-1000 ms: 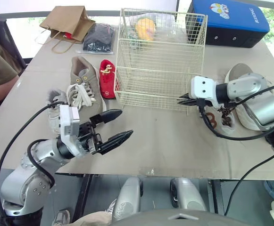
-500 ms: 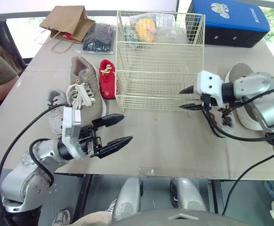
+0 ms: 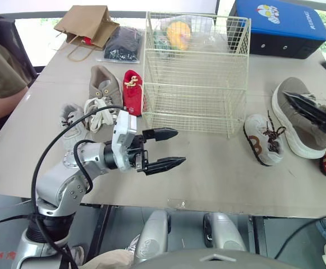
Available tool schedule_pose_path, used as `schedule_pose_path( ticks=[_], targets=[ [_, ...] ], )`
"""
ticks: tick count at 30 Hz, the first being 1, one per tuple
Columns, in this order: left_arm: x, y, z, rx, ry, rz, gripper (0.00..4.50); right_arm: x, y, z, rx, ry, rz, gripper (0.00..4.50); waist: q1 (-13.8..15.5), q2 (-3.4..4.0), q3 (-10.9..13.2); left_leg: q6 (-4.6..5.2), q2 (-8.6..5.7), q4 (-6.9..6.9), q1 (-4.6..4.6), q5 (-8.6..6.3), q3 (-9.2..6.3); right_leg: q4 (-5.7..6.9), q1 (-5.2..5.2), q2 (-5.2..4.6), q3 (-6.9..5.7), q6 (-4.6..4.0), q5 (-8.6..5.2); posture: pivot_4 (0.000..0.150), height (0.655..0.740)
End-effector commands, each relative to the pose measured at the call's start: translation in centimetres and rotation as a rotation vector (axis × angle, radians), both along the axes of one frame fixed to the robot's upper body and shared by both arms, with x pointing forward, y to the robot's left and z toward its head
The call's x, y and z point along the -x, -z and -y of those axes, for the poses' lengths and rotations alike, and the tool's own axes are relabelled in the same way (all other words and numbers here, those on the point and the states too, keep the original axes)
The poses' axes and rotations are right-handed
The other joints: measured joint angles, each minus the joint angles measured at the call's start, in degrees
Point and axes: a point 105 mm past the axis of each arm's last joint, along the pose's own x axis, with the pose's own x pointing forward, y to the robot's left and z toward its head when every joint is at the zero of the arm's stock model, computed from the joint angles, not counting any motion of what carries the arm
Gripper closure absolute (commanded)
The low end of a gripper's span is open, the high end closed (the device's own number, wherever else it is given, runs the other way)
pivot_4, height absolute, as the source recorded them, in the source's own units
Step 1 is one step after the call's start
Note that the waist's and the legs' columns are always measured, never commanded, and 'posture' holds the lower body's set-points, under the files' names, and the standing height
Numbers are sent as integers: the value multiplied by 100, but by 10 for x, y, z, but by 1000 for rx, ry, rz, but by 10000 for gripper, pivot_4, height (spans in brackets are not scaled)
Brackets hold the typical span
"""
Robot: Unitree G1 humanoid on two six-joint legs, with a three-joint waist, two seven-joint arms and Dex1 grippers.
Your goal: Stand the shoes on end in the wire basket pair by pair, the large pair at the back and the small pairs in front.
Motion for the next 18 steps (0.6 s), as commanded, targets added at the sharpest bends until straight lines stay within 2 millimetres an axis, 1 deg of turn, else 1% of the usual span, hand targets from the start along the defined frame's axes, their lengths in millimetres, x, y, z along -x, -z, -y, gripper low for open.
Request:
schedule_pose_path(
  ticks=[1,2,4,7,9,10,13,15,18],
  targets=[
    [2,-10,7,6,97,5,0,31,17,35,-23,238,-15,863,17,4,-1,0,-1,-2,-1,0,0,0,0,0,1,1,0,1500,7400],
    [1,-12,7,6,111,2,0,36,24,37,-28,269,-31,863,3,8,-3,0,-1,0,0,0,1,2,1,1,2,1,0,1500,7400],
    [-1,-14,8,0,144,7,0,45,47,39,-51,301,-103,863,-55,11,-5,0,1,1,7,0,12,3,1,2,13,3,0,1500,7400],
    [0,-13,10,-14,184,4,0,61,83,59,-44,486,-215,863,-110,8,-9,0,7,3,16,0,16,3,7,10,19,2,-3,1500,7400],
    [3,-13,11,-13,209,-4,0,67,93,63,-44,545,-226,863,-168,10,-8,0,10,3,16,0,19,3,7,12,23,-5,-8,1500,7400],
    [3,-14,13,-8,215,-11,0,66,97,60,-65,532,-222,863,-188,9,-8,0,10,4,17,0,26,2,5,12,31,-14,-13,1500,7400],
    [4,-15,15,-6,231,-21,0,57,101,59,-92,524,-201,863,-206,5,-10,0,15,5,21,0,29,2,5,16,34,-17,-15,1500,7400],
    [3,-16,15,-3,235,-21,0,40,99,56,-121,473,-178,863,-194,3,-11,0,15,5,23,0,27,1,6,17,33,-18,-15,1500,7400],
    [1,-17,17,0,237,-20,0,13,99,61,-152,437,-184,863,-173,3,-10,0,14,9,21,0,28,1,6,17,35,-20,-14,1500,7400]
  ],
)
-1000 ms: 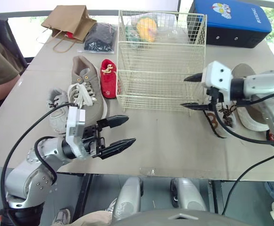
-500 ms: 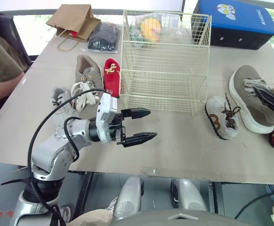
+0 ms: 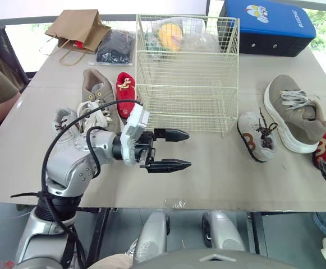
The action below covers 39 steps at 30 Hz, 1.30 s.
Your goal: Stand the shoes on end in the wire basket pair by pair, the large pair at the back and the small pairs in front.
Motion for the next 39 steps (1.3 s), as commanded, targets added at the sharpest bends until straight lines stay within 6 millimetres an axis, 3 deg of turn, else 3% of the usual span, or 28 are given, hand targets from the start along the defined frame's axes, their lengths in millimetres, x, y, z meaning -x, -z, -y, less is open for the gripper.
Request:
schedule_pose_path(
  ticks=[1,4,8,11,16,18,19,22,25,28,32,36,39],
  targets=[
    [1,-7,3,17,30,19,0,-28,-2,13,-11,9,5,863,17,0,0,0,0,-2,-1,0,-2,0,0,1,-1,-1,0,1500,7400],
    [-1,-9,3,19,26,26,0,-62,9,39,-76,74,-45,863,12,-2,2,0,-2,-4,-5,0,-2,-2,-1,2,-2,-1,1,1500,7400],
    [0,-11,2,18,6,29,0,-89,21,53,-174,76,-99,863,17,0,3,0,-2,-8,-5,0,-6,-2,-1,2,-4,16,11,1500,7400],
    [1,-14,-1,23,-33,26,0,-102,28,50,-187,5,-131,9299,8,-6,-1,0,-1,-7,-5,0,-5,-2,0,4,-3,21,14,1500,7400],
    [3,-15,-3,28,-83,22,0,-106,32,37,-170,-100,-161,33736,7,-32,-14,1,-2,11,7,0,-5,-4,19,4,1,19,13,1500,7400],
    [3,-16,-3,29,-88,24,0,-105,34,32,-151,-125,-173,41148,9,-33,-15,1,-1,12,21,0,-9,-4,35,5,0,9,7,1500,7400],
    [2,-17,-2,36,-96,20,0,-105,35,30,-124,-139,-168,44238,10,-33,-15,1,-1,12,25,0,-11,-4,39,5,-1,1,2,1500,7400],
    [-1,-19,0,50,-108,26,0,-105,27,25,-71,-165,-105,44840,15,-33,-15,1,-1,9,25,0,-14,-4,39,7,-3,5,4,1500,7400],
    [-4,-22,2,57,-111,30,0,-102,1,23,53,-200,19,44840,13,-28,-11,1,-1,3,23,0,-18,-6,37,8,-5,22,13,1500,7400],
    [-11,-31,4,86,-130,25,0,-94,-47,25,125,-192,188,44840,17,2,8,1,-2,4,17,0,-17,-8,35,7,-5,23,13,1500,7400],
    [-22,-51,9,149,-139,-20,0,-72,-103,19,348,-252,295,44840,61,51,38,1,-11,8,-3,0,-20,-6,20,3,-5,26,14,1500,7400],
    [-35,-94,16,224,-142,32,0,-46,-156,-18,530,-491,307,44840,38,44,44,0,-10,4,-23,0,-23,-4,-3,5,-7,27,13,1500,7400],
    [-49,-131,21,230,-145,80,0,-30,-176,-35,637,-639,222,44840,13,30,44,0,-9,-7,-20,0,-24,-11,-3,7,-10,27,13,1500,7400]
  ],
)
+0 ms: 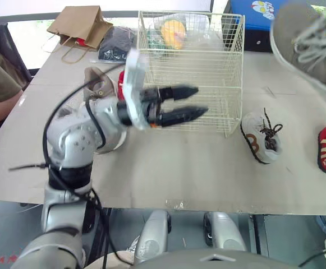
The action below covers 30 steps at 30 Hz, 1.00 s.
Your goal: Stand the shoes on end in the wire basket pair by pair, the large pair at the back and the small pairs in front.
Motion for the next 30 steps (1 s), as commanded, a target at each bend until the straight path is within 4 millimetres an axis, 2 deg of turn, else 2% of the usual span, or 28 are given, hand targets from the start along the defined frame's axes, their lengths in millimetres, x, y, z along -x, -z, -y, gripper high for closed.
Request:
schedule_pose_path(
  ticks=[1,4,7,9,13,16,17,22,24,28,30],
  targets=[
    [-13,-47,1,2,-15,61,0,28,-27,-26,172,-155,-70,44840,1,-10,0,0,2,5,2,0,0,3,6,2,-2,1,-2,1500,7400],
    [-22,-74,3,-78,-6,53,0,43,-39,-38,274,-224,-151,44840,5,-14,12,0,-2,8,-4,-1,3,-3,4,-2,0,3,-2,1500,7400],
    [-29,-95,2,-121,78,98,0,58,-56,-60,370,-324,-197,44840,3,2,20,0,-6,7,-14,0,6,-9,-6,-4,0,4,-2,1500,7400],
    [-31,-89,7,-233,112,147,0,60,-60,-74,427,-379,-198,44840,-3,2,21,0,-4,-1,-14,0,7,-12,-11,-6,-1,4,-3,1500,7400],
    [-42,-59,20,-467,174,227,0,55,-64,-101,521,-483,-139,44840,-4,1,21,-11,0,-19,-18,5,9,-24,-16,-5,-2,4,-4,1500,7400],
    [-46,-45,28,-546,229,236,0,55,-66,-118,547,-551,-89,44840,-4,0,24,-11,0,-3,-64,5,9,-23,-55,-7,-1,4,-3,1500,7400],
    [-48,-44,31,-546,231,223,5495,55,-66,-122,555,-571,-82,45000,-2,-6,27,-16,0,7,-94,8,11,-16,-84,-7,2,5,-2,1500,7400],
    [-43,-40,28,-538,297,193,27184,55,-72,-136,517,-613,-33,45000,-7,-7,29,-21,-1,13,-145,11,11,-10,-132,-10,-3,5,-2,1500,7400],
    [-41,-43,27,-492,301,150,33490,48,-73,-137,485,-588,-18,45000,-3,-6,30,-21,3,15,-165,12,7,-10,-145,-10,-13,5,-2,1500,7400],
    [-39,-49,23,-387,268,96,39657,33,-71,-123,444,-496,-14,26677,40,-6,30,-18,-4,19,-174,10,8,-14,-146,-25,-26,9,-5,1500,7400],
    [-45,-59,20,-282,188,102,41244,21,-75,-100,339,-353,-26,17194,55,-16,35,-17,-11,29,-177,10,5,-10,-139,-36,-36,13,-6,1500,7400]
  ],
)
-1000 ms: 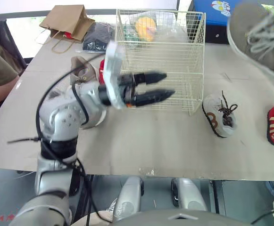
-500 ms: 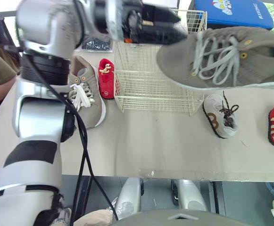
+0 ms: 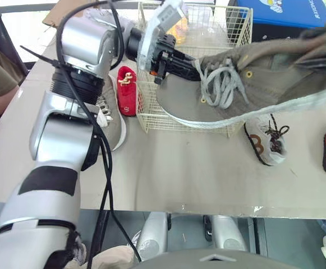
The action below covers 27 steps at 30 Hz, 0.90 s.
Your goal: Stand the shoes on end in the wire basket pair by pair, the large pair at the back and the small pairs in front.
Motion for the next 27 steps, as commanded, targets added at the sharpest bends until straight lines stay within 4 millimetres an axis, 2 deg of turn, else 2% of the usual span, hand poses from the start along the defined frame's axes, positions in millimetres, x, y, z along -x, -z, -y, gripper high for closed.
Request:
schedule_pose_path(
  ticks=[1,2,3,5,7,9,11,13,16,19,23,24,25,27],
  targets=[
    [5,-49,-2,281,-50,79,41765,-15,-9,39,-141,231,25,12575,0,-13,7,1,-1,14,-1,-1,-1,5,4,-1,0,1,0,1500,7400],
    [2,-55,-4,338,-92,73,42352,-18,-10,54,-216,305,21,7413,-5,-16,9,3,-2,29,-3,-2,-3,17,5,0,0,1,1,1500,7400],
    [-2,-61,-6,390,-135,90,42352,-19,-9,69,-320,373,5,7413,-14,-17,8,4,-3,42,-3,-2,-4,25,5,0,0,1,1,1500,7400],
    [-7,-66,-8,469,-212,158,42502,-16,7,89,-470,461,-58,7413,-7,-36,3,4,2,56,-1,-2,-13,36,12,3,-8,2,1,1500,7400],
    [-11,-68,-8,546,-284,203,43266,-15,26,92,-648,476,-142,7413,-2,-36,1,4,2,65,4,-2,-14,46,21,3,-10,2,2,1500,7400],
    [-10,-61,-5,566,-318,285,43557,-17,47,76,-783,411,-241,7413,-14,-27,-4,3,0,66,15,-2,-11,55,25,0,-4,2,2,1500,7400],
    [-7,-58,0,598,-329,312,43563,-21,58,53,-890,320,-314,7413,-15,-24,-6,3,0,67,31,-1,-7,66,34,0,1,1,2,1500,7400],
    [-1,-53,5,626,-323,318,43565,-31,57,29,-1047,222,-364,7413,-59,-29,-5,4,0,80,37,-1,-5,86,36,1,5,1,3,1500,7400],
    [5,-43,13,618,-304,328,43568,-44,49,5,-1190,150,-419,7413,-68,-31,-4,7,-7,87,41,-1,1,98,36,0,19,7,7,1500,7400],
    [7,-38,16,608,-295,355,43727,-52,44,-16,-1249,86,-494,7413,-62,-31,-5,11,-6,82,55,-3,11,100,39,4,30,6,6,1500,7400],
    [9,-36,17,605,-285,385,43853,-57,44,-34,-1261,55,-536,7413,-32,-31,-5,8,-4,78,43,-2,6,92,38,5,21,6,6,1500,7400],
    [9,-34,17,599,-283,397,43908,-60,43,-34,-1281,64,-534,12329,-29,-30,-5,8,-4,81,29,-2,-3,93,36,4,9,7,6,1500,7400],
    [10,-33,16,594,-284,407,44061,-62,42,-34,-1294,69,-535,14499,-28,-30,-5,8,-6,83,19,-2,-7,95,32,2,5,7,7,1500,7400],
    [11,-30,15,578,-289,420,44101,-62,41,-37,-1304,57,-548,23655,-28,-31,-5,9,-8,84,13,-2,-10,92,31,0,0,8,7,1500,7400]
  ],
)
